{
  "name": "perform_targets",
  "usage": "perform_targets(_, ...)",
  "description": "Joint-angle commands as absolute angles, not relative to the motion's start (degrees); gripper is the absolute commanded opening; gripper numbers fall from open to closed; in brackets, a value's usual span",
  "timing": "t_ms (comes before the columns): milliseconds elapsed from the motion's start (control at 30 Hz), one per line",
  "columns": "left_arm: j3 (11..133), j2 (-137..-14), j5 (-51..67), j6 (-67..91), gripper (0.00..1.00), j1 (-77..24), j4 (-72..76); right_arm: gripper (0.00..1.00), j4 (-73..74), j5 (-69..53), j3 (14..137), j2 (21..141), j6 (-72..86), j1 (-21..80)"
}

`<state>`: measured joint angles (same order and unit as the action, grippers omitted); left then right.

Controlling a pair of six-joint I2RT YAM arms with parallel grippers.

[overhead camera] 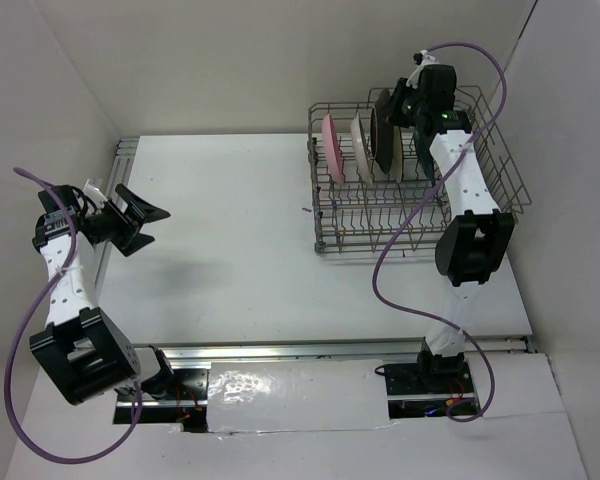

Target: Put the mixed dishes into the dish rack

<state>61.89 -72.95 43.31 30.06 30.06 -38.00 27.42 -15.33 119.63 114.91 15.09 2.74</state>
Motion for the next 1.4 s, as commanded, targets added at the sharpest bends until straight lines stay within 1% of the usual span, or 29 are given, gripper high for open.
perform_targets(0, 63.3, -73.4, 43.5, 28.9, 0.99, 29.8, -36.6, 0.00, 14.8, -14.0, 121.8, 112.8, 14.7, 3.3)
perform_targets(833, 63.5, -73.6, 43.3, 28.5, 0.99, 29.8, -37.0, 0.00, 15.1, -10.4, 120.7, 118.0, 17.3, 2.7)
perform_targets(1033, 63.6, -73.7, 43.3, 28.7, 0.99, 29.6, -37.0, 0.00, 12.7, -10.3, 117.5, 116.3, 18.2, 2.5)
perform_targets(1133, 63.7, -73.7, 43.3, 28.6, 0.99, 29.8, -37.1, 0.00, 12.8, -10.7, 118.1, 115.9, 17.8, 2.4)
perform_targets(1233, 63.7, -73.7, 43.3, 28.7, 0.99, 29.6, -37.0, 0.00, 15.6, -13.6, 121.4, 117.2, 15.7, 1.9)
perform_targets(1367, 63.9, -73.7, 43.4, 28.7, 0.99, 29.7, -37.0, 0.00, 16.3, -16.4, 122.7, 117.3, 15.0, 0.6)
